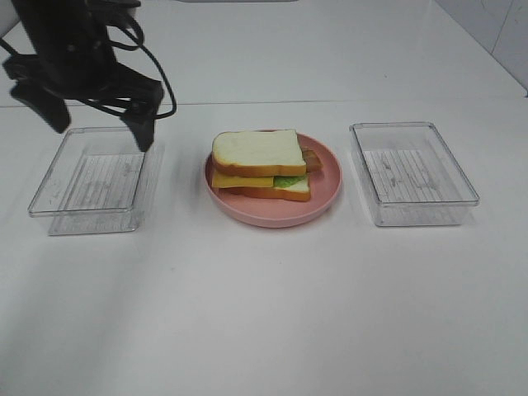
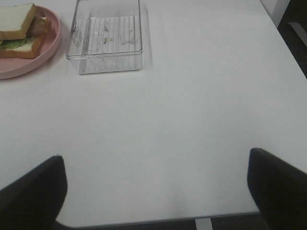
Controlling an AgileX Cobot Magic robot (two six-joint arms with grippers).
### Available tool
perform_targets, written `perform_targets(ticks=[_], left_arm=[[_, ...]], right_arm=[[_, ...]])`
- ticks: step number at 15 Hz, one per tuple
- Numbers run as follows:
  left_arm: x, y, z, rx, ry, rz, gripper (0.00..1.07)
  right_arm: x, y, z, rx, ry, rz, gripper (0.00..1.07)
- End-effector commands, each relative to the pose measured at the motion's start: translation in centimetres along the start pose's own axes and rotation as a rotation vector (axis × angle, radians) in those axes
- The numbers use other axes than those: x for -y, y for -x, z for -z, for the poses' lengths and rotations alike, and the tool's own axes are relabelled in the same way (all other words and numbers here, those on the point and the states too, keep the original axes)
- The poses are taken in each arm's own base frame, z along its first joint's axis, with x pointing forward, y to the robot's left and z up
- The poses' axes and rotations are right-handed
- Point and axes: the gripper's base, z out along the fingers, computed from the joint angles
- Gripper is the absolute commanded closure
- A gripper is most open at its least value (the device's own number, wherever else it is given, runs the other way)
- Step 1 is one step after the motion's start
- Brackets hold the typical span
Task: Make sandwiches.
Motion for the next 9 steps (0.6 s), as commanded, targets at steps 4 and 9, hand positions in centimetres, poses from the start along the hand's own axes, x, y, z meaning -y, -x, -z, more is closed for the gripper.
perform_targets(ticks=[4, 9], left_arm=[[-3.5, -6.8, 8.0, 0.048, 0.022, 0.061, 0.05], [-7.4, -21.1, 11.1, 0.190, 0.033, 0.225, 0.05]], right_arm=[[0.0, -0.3, 0.3, 0.036, 0.001, -0.002, 0.09], [0.0, -0.3, 0.3, 0.036, 0.001, -0.002, 0.09]])
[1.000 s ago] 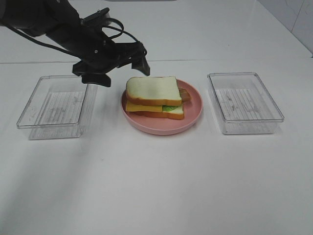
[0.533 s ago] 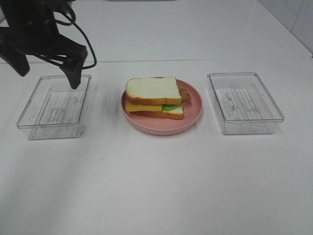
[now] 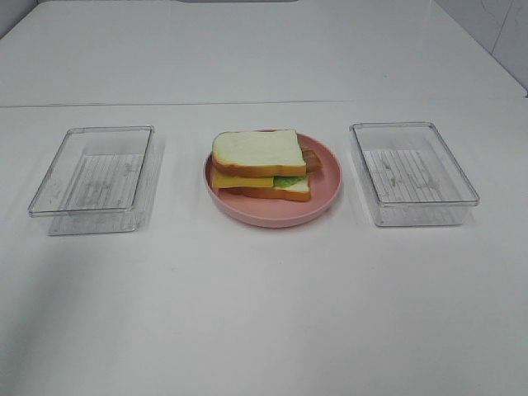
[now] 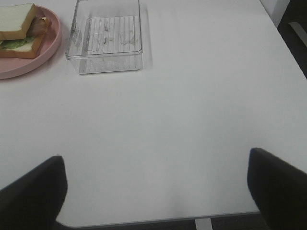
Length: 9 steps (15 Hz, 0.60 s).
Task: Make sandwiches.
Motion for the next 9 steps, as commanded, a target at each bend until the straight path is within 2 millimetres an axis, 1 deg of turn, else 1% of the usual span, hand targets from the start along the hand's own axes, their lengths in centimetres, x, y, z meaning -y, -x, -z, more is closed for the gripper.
perform_targets(ticks=[1, 2, 3, 4, 5, 6, 7, 9], left_arm=[[-2.0, -4.9, 0.7, 0.062, 0.015, 0.085, 0.05], [-2.9, -7.6, 0.6, 0.075, 0.032, 0.119, 0.05], [-3.3, -11.0, 0.7, 0.124, 0.036, 0.128, 0.05], [-3.3, -12.9, 0.8, 0.174, 0.026, 0.135, 0.05], [-3.1, -14.6, 1.2, 0.243, 0.006, 0.142, 0.05], [-3.0, -15.4, 1.4, 0.279, -0.002, 0.143, 0.05], [-2.8, -17.1, 2.2, 0.390, -0.019, 0.143, 0.05], [-2.6, -19.3, 3.3, 0.538, -0.018, 0.049, 0.06]], right_arm=[[0.0, -0.3, 0.3, 0.036, 0.001, -0.002, 0.09], [0.0, -0.3, 0.3, 0.036, 0.001, -0.002, 0.09], [0.0, -0.3, 0.3, 0.036, 0.001, -0.002, 0.09], [0.0, -0.3, 0.3, 0.036, 0.001, -0.002, 0.09], [0.0, -0.3, 0.3, 0.036, 0.001, -0.002, 0.09], [0.0, -0.3, 0.3, 0.036, 0.001, -0.002, 0.09], [0.0, -0.3, 0.3, 0.036, 0.001, -0.002, 0.09], [0.0, -0.3, 0.3, 0.036, 0.001, -0.002, 0.09]])
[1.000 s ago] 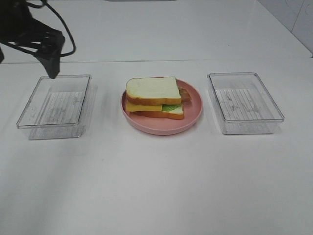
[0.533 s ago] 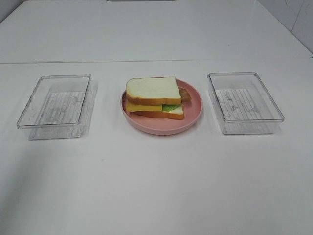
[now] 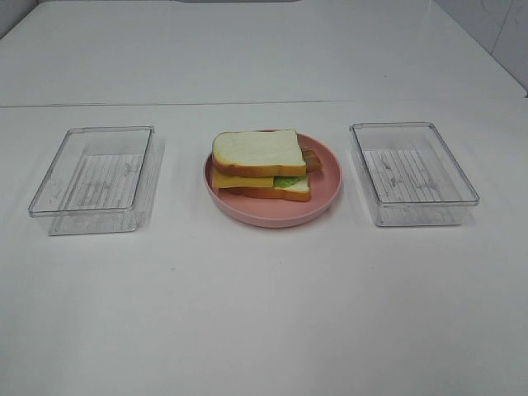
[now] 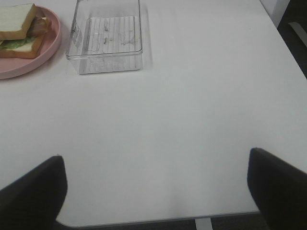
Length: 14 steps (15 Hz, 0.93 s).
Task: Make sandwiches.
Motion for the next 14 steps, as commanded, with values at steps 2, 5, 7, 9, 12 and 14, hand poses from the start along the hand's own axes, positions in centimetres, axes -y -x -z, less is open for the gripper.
perform_targets(ticks=[2, 5, 7, 9, 12, 14], left_arm=[[-0.01, -1.87, 1.31, 0.138, -0.016, -0.132, 0.06], [0.70, -1.65, 0.57, 0.189, -0.095, -0.119, 0.06], [0.68, -1.64, 0.56, 0.188, -0.092, -0.123, 0.06], [0.68, -1.64, 0.56, 0.188, -0.092, -0.123, 0.06], [0.66, -1.96, 0.92, 0.220, -0.080, -0.114, 0.06], [0.63, -2.50, 1.47, 0.272, -0.052, -0.095, 0.06]], right_arm=[[0.00, -0.25, 0.25, 0.036, 0.001, -0.002, 0.09], [-0.01, -0.24, 0.24, 0.035, 0.001, -0.002, 0.09], [-0.01, -0.24, 0.24, 0.035, 0.001, -0.002, 0.09], [-0.01, -0.24, 0.24, 0.035, 0.001, -0.002, 0.09], [-0.01, -0.24, 0.24, 0.035, 0.001, -0.002, 0.09], [-0.01, -0.23, 0.22, 0.033, 0.001, -0.002, 0.09]])
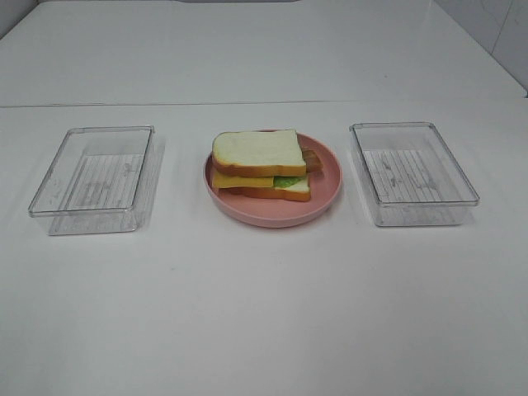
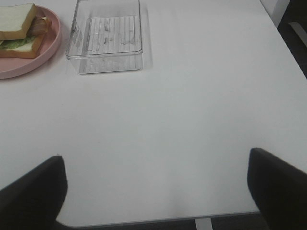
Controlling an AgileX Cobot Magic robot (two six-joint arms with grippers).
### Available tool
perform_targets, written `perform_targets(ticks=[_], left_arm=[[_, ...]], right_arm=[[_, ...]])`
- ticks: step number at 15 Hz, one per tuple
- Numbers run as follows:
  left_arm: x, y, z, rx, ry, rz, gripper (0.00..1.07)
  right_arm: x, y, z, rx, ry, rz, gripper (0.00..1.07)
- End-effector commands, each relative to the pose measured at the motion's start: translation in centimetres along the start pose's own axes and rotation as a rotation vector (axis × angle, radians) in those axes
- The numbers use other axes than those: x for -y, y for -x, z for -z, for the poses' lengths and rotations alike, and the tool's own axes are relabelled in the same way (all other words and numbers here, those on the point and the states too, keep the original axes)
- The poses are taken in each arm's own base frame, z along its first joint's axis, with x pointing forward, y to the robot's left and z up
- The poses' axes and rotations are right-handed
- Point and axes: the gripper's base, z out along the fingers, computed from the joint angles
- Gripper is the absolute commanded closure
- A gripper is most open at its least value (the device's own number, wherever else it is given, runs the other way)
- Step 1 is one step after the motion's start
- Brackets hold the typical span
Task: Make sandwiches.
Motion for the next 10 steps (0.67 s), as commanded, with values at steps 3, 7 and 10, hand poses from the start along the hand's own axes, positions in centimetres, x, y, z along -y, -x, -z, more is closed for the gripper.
perform_targets(ticks=[3, 7, 10], left_arm=[[0.27, -0.63, 1.08, 0.104, 0.069, 0.032, 0.06], [0.25, -0.60, 1.03, 0.100, 0.061, 0.029, 0.06], [0.24, -0.56, 0.98, 0.096, 0.061, 0.030, 0.06]], right_arm=[[0.00, -0.23, 0.23, 0.034, 0.000, -0.002, 0.09], [-0.01, -0.20, 0.17, 0.029, 0.001, -0.001, 0.09], [-0.01, -0.20, 0.17, 0.029, 0.001, -0.001, 0.09]])
